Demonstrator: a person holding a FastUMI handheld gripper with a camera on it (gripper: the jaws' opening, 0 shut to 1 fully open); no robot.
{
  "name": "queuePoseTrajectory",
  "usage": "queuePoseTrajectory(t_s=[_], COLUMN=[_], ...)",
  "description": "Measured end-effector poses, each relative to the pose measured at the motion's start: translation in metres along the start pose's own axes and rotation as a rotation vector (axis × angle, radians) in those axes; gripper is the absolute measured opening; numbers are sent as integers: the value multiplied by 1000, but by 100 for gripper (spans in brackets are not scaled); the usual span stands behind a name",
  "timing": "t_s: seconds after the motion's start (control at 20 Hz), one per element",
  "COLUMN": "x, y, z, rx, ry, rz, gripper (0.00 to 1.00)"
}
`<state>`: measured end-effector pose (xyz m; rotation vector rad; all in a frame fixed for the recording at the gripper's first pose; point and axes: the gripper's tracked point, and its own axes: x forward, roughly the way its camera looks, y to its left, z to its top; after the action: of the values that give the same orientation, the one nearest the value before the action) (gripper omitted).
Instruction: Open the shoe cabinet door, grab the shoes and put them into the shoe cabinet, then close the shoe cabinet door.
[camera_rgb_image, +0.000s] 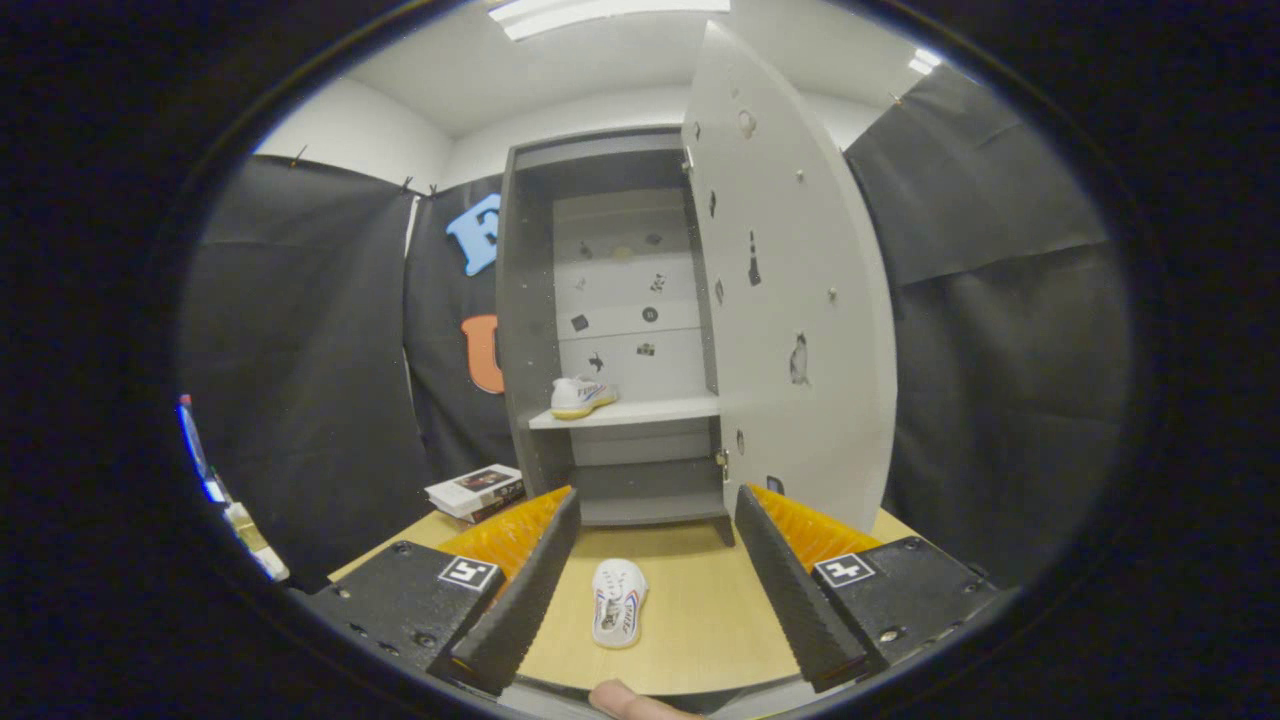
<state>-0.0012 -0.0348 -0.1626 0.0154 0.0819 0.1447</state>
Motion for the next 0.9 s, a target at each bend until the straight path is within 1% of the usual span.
queuePoseTrajectory(t_s=[0.2,0.3,0.45,0.5,0.6,0.7,0.9], x=[39,59,77,86,106,132,175], y=[33,48,75,79,79,67,46], z=[-61,-98,-155,-171,-201,-226,-270], rx=[-63,-92,-109,-116,-120,-97,15], ry=[92,159,277,307,352,397,494], rz=[55,75,140,147,134,78,-19], gripper=[100,100,100,100,100,100,100])
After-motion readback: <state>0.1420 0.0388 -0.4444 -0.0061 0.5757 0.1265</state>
